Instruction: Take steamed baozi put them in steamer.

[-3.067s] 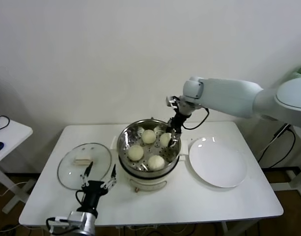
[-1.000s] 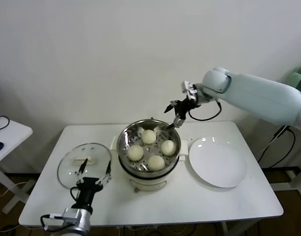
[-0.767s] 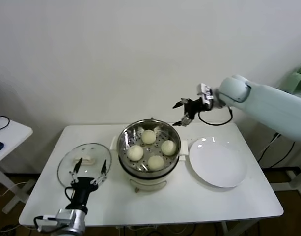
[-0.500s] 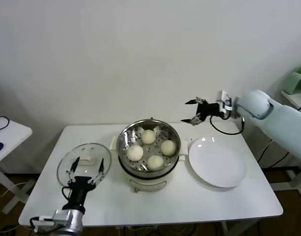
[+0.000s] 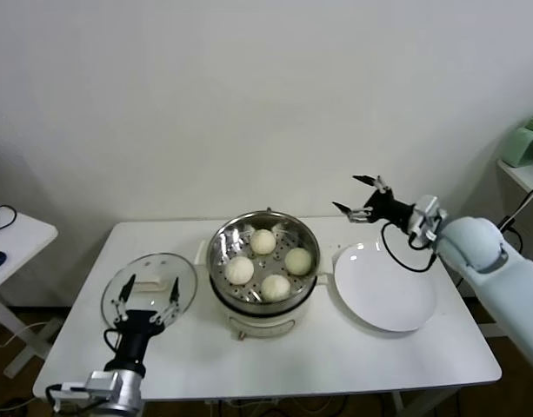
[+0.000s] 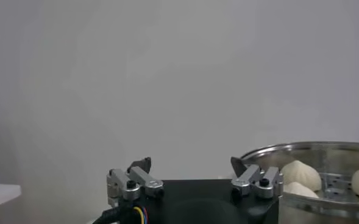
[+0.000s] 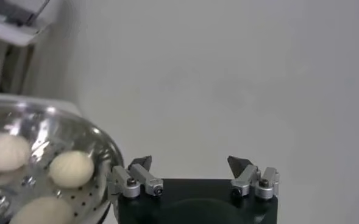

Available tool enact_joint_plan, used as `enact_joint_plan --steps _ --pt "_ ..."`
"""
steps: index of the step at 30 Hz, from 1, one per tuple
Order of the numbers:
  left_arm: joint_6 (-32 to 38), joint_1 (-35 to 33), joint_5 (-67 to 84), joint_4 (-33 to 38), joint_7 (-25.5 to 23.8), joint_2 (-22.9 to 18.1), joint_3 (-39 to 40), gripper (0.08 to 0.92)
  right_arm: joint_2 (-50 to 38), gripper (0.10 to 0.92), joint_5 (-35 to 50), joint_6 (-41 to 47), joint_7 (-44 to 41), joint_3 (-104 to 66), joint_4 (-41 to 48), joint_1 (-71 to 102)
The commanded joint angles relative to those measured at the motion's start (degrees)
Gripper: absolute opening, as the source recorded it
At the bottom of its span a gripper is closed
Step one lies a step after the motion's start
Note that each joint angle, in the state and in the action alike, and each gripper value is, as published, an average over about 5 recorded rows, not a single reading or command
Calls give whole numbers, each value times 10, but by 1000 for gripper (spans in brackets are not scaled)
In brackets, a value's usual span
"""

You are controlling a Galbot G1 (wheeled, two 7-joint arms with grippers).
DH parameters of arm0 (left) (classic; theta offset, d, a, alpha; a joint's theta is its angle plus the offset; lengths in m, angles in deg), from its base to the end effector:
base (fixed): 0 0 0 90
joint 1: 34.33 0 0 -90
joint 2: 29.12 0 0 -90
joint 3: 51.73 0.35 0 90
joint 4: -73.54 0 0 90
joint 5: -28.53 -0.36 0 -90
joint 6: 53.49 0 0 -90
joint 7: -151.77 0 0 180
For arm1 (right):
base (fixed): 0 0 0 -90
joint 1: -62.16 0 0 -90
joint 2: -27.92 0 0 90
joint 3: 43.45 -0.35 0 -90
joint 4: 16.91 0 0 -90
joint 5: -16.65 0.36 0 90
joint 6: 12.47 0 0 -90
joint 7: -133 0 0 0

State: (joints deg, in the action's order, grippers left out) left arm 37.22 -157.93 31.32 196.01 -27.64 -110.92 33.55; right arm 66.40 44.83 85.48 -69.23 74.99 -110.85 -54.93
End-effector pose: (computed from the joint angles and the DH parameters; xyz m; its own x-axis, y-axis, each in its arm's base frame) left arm 0.1682 0.0471 -0.2937 -1.0000 -0.0009 0.0010 -0.0008 0.9933 0.1157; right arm 0.4343 -0.1482 -0.1556 -0.7870 -0.5859 0.1932 -0.6045 0.6696 -0.4316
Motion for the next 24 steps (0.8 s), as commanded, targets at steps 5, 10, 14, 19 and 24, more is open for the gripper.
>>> enact_joint_plan --steps 5,10,14,19,24 --pt "-2 -2 -7 0 -26 -9 -16 823 305 823 -78 -86 65 -380 -104 406" --pt "-5 1 -11 -9 -28 -15 -20 823 387 823 -91 -129 67 -402 -115 462" --pt "-3 5 -12 -15 -30 -17 -24 823 410 823 -95 -155 70 -403 -126 508" --pt "1 5 -14 -21 -37 -19 -25 823 416 823 -95 -184 77 -390 -130 551" --pt "-1 10 -9 -21 -35 -23 -25 823 417 823 -91 -200 74 -381 -128 568"
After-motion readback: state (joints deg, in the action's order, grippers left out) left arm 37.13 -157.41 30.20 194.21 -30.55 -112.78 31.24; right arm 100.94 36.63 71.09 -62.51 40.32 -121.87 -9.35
